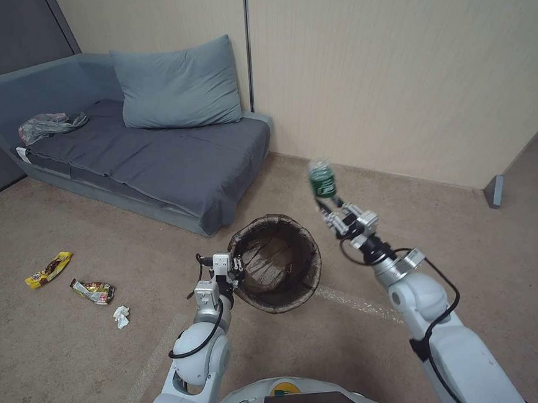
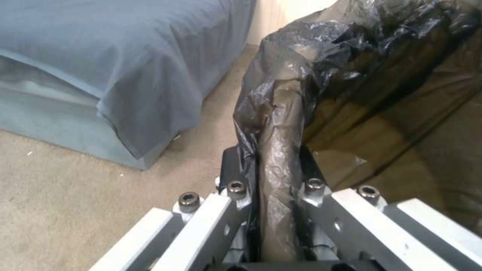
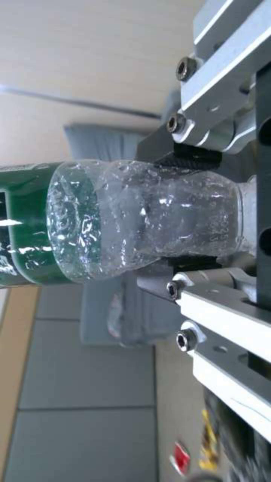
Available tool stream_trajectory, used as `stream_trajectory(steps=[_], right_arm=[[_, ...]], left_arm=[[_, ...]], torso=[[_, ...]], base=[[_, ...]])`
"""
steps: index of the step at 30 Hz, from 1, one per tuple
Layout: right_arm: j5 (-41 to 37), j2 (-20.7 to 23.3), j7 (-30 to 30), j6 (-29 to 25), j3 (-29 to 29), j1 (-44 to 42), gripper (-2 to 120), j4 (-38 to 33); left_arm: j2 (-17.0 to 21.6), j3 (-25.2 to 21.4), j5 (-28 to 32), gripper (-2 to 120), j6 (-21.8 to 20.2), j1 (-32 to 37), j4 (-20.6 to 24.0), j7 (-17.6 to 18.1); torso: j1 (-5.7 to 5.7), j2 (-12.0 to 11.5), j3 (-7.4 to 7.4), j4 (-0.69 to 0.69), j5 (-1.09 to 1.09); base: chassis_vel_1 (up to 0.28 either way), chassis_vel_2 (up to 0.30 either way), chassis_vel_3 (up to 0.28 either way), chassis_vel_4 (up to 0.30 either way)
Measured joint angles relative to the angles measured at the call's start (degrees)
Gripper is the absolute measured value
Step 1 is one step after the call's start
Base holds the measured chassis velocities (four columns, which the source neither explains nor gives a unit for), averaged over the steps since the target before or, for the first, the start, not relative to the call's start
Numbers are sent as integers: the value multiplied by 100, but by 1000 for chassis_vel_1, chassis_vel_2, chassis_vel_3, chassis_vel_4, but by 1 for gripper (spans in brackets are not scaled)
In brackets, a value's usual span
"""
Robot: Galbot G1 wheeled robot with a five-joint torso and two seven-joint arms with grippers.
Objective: Pick up the trash bin, then pick up the garbage from the floor and place it into the trash bin.
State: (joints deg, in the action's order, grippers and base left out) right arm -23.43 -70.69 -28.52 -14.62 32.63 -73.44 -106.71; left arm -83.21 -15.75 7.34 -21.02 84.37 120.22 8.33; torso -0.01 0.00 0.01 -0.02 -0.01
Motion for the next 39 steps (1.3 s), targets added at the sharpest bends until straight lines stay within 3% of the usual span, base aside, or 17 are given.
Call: stream_trajectory(steps=[1,4,13,23,37,39], right_arm=[[93,220,-82,-33,-593,-280,30,-427],[311,477,-220,-22,-1194,-406,30,-529],[599,599,-302,-97,-1514,-556,30,-359],[877,384,-280,-226,-1625,-615,30,102],[1002,274,-132,-265,-1650,-606,82,248],[1002,276,-131,-266,-1649,-606,85,248]], left_arm=[[-11,5,34,3,-18,-8,-4,9],[-10,-1,75,3,-37,-22,19,16],[-33,-28,83,3,-39,-33,50,20],[-74,26,64,3,-41,-36,70,19],[-46,44,268,3,-63,-50,86,62],[-45,44,279,3,-63,-50,87,62]], torso=[[0,0,0,1,2],[0,0,-1,3,2],[0,0,-1,1,2],[0,0,-1,2,1],[1,-1,-1,2,1],[1,0,-1,2,1]], base=[[0,0,0,0],[0,0,0,0],[0,0,0,0],[0,0,0,0],[0,0,0,0],[0,0,0,0]])
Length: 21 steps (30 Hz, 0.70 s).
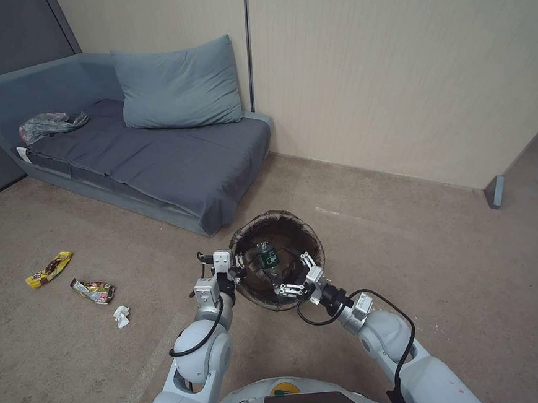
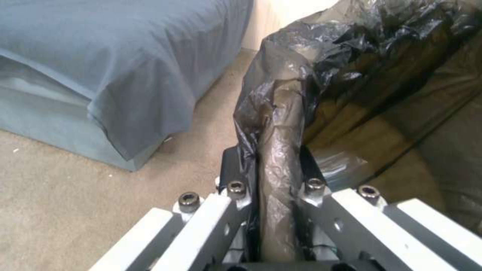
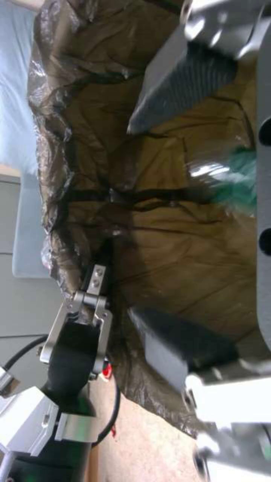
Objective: Pick up the trash bin, then pick up the garbage from the floor and place it into the trash bin.
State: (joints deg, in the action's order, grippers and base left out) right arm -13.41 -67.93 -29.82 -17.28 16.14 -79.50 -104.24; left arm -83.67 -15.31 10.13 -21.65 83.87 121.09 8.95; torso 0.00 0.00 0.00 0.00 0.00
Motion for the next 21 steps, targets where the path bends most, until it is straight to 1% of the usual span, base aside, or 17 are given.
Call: stream_trajectory(steps=[2,3,4,6,10,13,14,15,17,18,19,21], right_arm=[[0,2,20,-10,5,0,96,-5],[0,2,20,-10,5,0,96,-5],[0,1,32,-21,9,1,99,-20],[0,-4,52,-28,12,0,100,-46],[-18,-81,236,-130,44,-47,100,-313],[-203,-359,597,-251,275,-184,100,-996],[-203,-359,597,-251,275,-184,100,-996],[-232,-448,727,-252,395,-224,100,-1197],[-48,-705,1270,-232,804,-348,100,-1713],[77,-782,1550,-210,996,-418,100,-1850],[77,-782,1550,-210,996,-418,100,-1850],[266,-897,2139,-175,1372,-644,100,-2004]], left_arm=[[0,0,57,3,-1,-4,4,15],[0,0,57,3,-1,-4,4,15],[-3,9,94,3,-1,-4,5,23],[-5,16,106,3,-2,-4,5,25],[-4,20,130,3,15,-1,5,14],[-1,-2,140,3,62,2,-1,-9],[-1,-2,140,3,62,2,-1,-9],[0,-11,140,3,74,2,-5,-10],[-1,-43,138,3,105,9,-10,-9],[-1,-55,138,3,118,11,-11,-6],[-1,-55,138,3,118,11,-11,-6],[-2,-111,134,3,149,15,-21,-4]], torso=[[0,0,0,0,0],[0,0,0,0,0],[0,0,0,0,0],[0,0,0,0,0],[0,0,0,0,0],[0,0,0,1,0],[0,0,0,1,0],[0,0,0,1,0],[0,0,0,1,1],[0,0,0,0,1],[0,0,0,0,1],[0,0,0,0,0]], base=[[0,0,0,0],[0,0,0,0],[0,0,0,0],[0,0,0,0],[0,0,0,0],[0,0,0,0],[0,0,0,0],[0,0,0,0],[0,0,0,0],[0,0,0,0],[0,0,0,0],[0,0,0,0]])
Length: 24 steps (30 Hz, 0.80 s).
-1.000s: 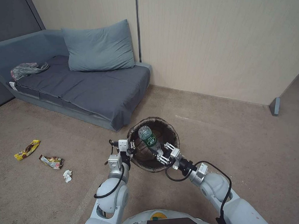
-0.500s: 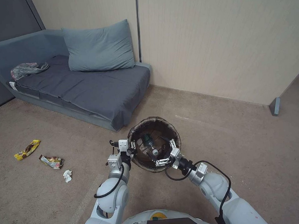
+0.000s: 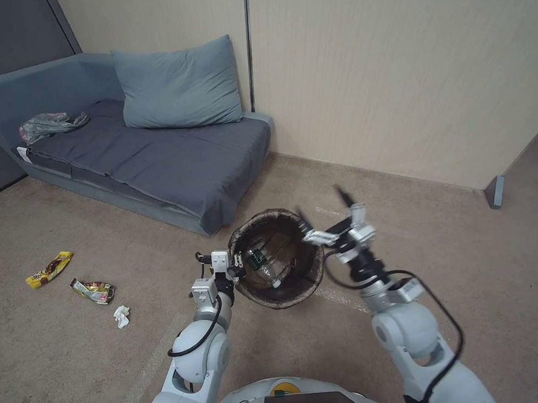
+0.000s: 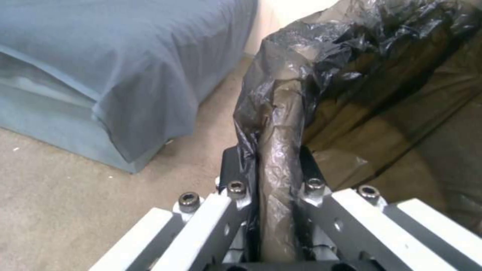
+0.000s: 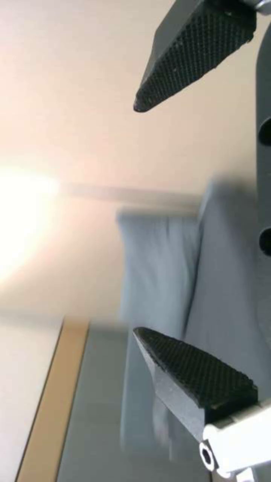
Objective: Pick up the trash bin, then pick up the garbage from the floor and place it into the trash bin.
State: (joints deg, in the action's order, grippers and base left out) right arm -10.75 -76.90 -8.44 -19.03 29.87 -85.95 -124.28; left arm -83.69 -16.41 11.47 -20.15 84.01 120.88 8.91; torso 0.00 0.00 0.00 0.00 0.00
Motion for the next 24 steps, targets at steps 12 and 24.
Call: stream_trajectory(steps=[12,24], right_arm=[[137,-182,579,-287,681,-474,100,673],[194,-303,603,-566,660,-497,100,1266]], left_arm=[[-29,-186,-3,3,89,33,12,25],[-47,-294,-37,3,93,112,114,22]], torso=[[0,0,0,0,-1],[0,0,0,0,-1]], base=[[0,0,0,0],[0,0,0,0]])
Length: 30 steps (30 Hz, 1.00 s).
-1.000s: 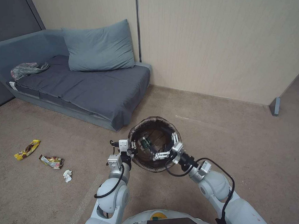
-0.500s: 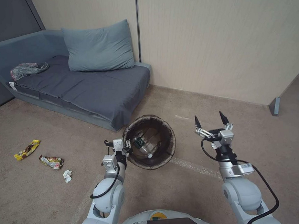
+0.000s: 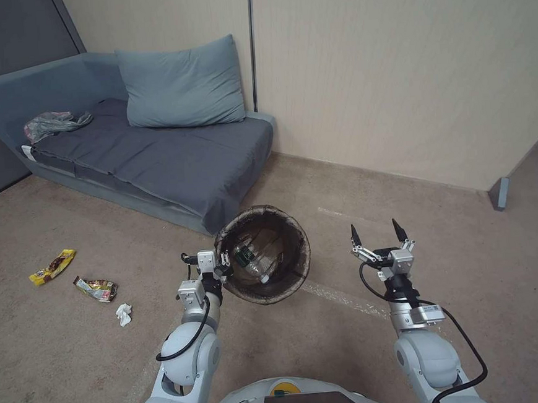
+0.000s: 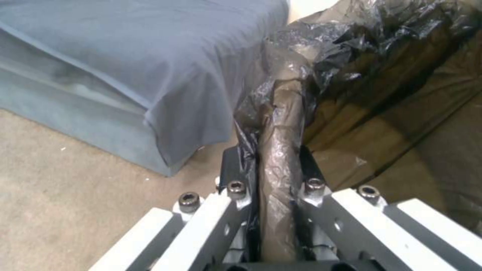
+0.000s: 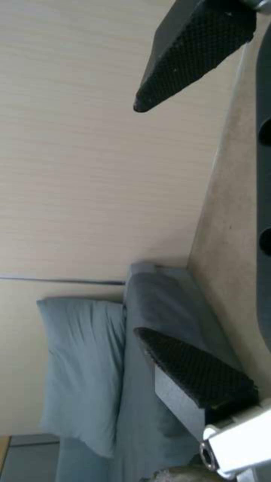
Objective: Pick up the trash bin, then pick up the garbage from the floor and place it into the trash bin.
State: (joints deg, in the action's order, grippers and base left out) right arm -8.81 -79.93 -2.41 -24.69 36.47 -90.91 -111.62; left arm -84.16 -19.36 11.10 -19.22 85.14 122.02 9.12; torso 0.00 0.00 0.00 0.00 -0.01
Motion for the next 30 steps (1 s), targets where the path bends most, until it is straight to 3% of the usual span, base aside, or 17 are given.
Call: stream_trajectory(steps=[30], right_arm=[[-164,46,-55,-77,-36,285,100,81]], left_arm=[[13,-78,39,3,-36,97,148,-5]], torso=[[0,0,0,0,1]], base=[[91,94,94,97]])
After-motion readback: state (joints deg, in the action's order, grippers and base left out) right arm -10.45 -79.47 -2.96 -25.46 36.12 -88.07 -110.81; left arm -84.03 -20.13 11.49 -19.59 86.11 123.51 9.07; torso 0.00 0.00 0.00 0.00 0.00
